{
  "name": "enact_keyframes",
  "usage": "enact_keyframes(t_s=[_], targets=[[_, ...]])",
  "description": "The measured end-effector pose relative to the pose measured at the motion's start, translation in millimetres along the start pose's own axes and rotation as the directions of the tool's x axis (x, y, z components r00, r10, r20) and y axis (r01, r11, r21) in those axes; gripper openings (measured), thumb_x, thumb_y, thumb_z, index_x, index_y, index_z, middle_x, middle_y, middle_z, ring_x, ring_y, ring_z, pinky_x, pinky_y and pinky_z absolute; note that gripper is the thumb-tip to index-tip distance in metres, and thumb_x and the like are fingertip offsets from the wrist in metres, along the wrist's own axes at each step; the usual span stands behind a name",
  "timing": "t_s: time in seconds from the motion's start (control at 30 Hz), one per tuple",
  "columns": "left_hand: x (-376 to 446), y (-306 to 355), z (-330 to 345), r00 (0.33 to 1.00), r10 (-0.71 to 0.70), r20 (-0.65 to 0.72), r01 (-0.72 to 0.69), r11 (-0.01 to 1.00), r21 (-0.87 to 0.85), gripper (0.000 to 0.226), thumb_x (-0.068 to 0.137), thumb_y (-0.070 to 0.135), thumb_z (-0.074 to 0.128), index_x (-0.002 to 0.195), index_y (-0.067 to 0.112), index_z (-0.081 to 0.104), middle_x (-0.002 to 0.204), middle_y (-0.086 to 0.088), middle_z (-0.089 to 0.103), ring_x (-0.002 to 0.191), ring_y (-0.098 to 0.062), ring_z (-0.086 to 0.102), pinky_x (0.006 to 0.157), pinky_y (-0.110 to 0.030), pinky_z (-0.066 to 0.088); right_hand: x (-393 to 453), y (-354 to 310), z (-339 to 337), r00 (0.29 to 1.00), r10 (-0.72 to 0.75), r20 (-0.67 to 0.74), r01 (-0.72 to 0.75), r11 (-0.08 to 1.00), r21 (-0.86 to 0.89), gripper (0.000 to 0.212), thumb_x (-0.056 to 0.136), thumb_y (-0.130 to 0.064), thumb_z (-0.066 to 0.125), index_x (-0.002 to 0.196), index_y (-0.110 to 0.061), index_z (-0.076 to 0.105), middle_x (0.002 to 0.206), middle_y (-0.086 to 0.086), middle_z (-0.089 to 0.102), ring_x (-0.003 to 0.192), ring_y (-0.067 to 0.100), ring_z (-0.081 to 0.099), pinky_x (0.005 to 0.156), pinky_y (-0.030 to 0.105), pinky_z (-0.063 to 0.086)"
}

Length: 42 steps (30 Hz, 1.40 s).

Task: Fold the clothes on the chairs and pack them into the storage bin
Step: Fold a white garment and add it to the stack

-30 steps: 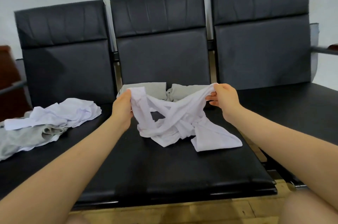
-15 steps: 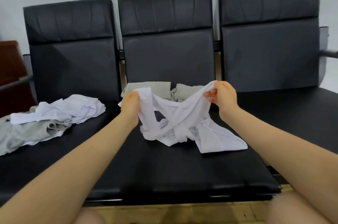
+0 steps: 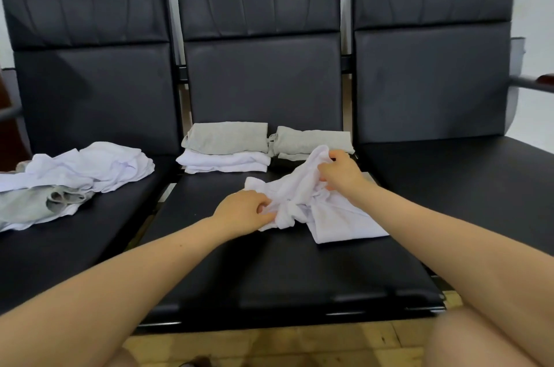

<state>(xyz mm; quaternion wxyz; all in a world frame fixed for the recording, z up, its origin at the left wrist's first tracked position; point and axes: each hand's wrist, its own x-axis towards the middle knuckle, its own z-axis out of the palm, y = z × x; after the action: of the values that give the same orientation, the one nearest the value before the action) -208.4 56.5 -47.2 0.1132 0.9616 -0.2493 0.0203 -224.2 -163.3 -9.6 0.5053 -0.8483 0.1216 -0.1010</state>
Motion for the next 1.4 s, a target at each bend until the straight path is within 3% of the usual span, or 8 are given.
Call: enact_keyframes(t_s=[0.17,0.3,0.43,0.53,0.8,0.93,1.13,1.4], targets=[[3,9,-17,0.989,-0.124,-0.08,0.084,0.921,-0.38,0.037,0.095,0.029,0.049,0.06,0.017,0.046,0.063,0.006,0.044,0.062,-0.01,0.04,0.054,-0.022,0.031,1,3,-1,0.994,-0.093,-0.062,0.092,0.996,-0.023,0.04,0.088,-0.014,0.043,0.128,-0.016,0.047,0.104,0.005,0.061,0.093,0.027,0.064,0.086,0.047,0.053],[17,7,-51,0.891,-0.453,-0.018,0.167,0.364,-0.916,0.019,0.097,0.029,0.049,0.085,0.018,0.059,0.088,-0.003,0.06,0.08,-0.019,0.057,0.077,-0.032,0.049,-9,-2,2,0.977,-0.167,-0.133,0.183,0.976,0.121,0.034,0.092,-0.016,0.047,0.126,-0.015,0.047,0.092,0.012,0.067,0.078,0.024,0.066,0.08,0.042,0.055],[18,-22,-59,0.803,-0.568,0.177,0.162,-0.077,-0.984,0.021,0.096,0.02,0.045,0.076,0.015,0.049,0.065,0.001,0.045,0.055,-0.013,0.041,0.056,-0.024,0.036,-24,-11,26,0.933,-0.355,0.052,0.358,0.931,-0.074,0.014,0.091,-0.019,0.053,0.088,-0.01,0.063,0.085,0.009,0.068,0.08,0.025,0.063,0.08,0.042,0.053],[17,-41,-51,0.801,-0.541,0.257,0.152,-0.231,-0.961,0.014,0.095,0.011,0.037,0.088,0.015,0.049,0.075,0.0,0.044,0.059,-0.012,0.037,0.059,-0.023,0.035,-29,-9,52,0.858,-0.393,0.332,0.474,0.854,-0.214,0.019,0.092,-0.018,0.053,0.097,-0.008,0.068,0.1,0.005,0.068,0.096,0.02,0.061,0.089,0.034,0.048],[12,-62,-51,0.775,-0.526,0.35,0.302,-0.178,-0.937,0.017,0.094,0.025,0.051,0.109,0.018,0.05,0.087,-0.001,0.051,0.068,-0.015,0.046,0.061,-0.028,0.039,-10,-7,92,0.812,-0.296,0.502,0.541,0.704,-0.46,0.043,0.096,-0.034,0.051,0.137,-0.023,0.046,0.122,0.003,0.057,0.11,0.021,0.055,0.08,0.025,0.037],[8,-72,-49,0.825,-0.486,0.288,0.315,-0.027,-0.949,0.026,0.091,0.022,0.057,0.117,0.019,0.052,0.088,0.001,0.057,0.07,-0.012,0.051,0.058,-0.027,0.039,-3,-7,97,0.816,-0.26,0.517,0.513,0.738,-0.438,0.021,0.095,-0.037,0.051,0.079,-0.025,0.056,0.08,-0.007,0.056,0.077,0.014,0.053,0.064,0.024,0.039],[7,-61,-50,0.836,-0.508,0.207,0.267,0.046,-0.963,0.03,0.091,0.018,0.054,0.119,0.008,0.056,0.103,-0.01,0.064,0.088,-0.022,0.062,0.066,-0.032,0.05,-10,-17,64,0.876,-0.314,0.365,0.316,0.947,0.056,0.023,0.093,-0.025,0.059,0.075,-0.012,0.054,0.07,0.002,0.054,0.066,0.013,0.05,0.063,0.021,0.043],[5,-31,-91,0.864,-0.501,0.052,-0.083,-0.243,-0.966,0.011,0.094,0.016,0.05,0.091,0.009,0.058,0.083,-0.007,0.062,0.075,-0.021,0.061,0.074,-0.036,0.052,-13,-52,-21,1.0,-0.014,0.023,-0.001,0.833,0.553,0.022,0.098,-0.033,0.048,0.098,-0.017,0.062,0.109,0.004,0.064,0.104,0.022,0.057,0.101,0.038,0.043]])
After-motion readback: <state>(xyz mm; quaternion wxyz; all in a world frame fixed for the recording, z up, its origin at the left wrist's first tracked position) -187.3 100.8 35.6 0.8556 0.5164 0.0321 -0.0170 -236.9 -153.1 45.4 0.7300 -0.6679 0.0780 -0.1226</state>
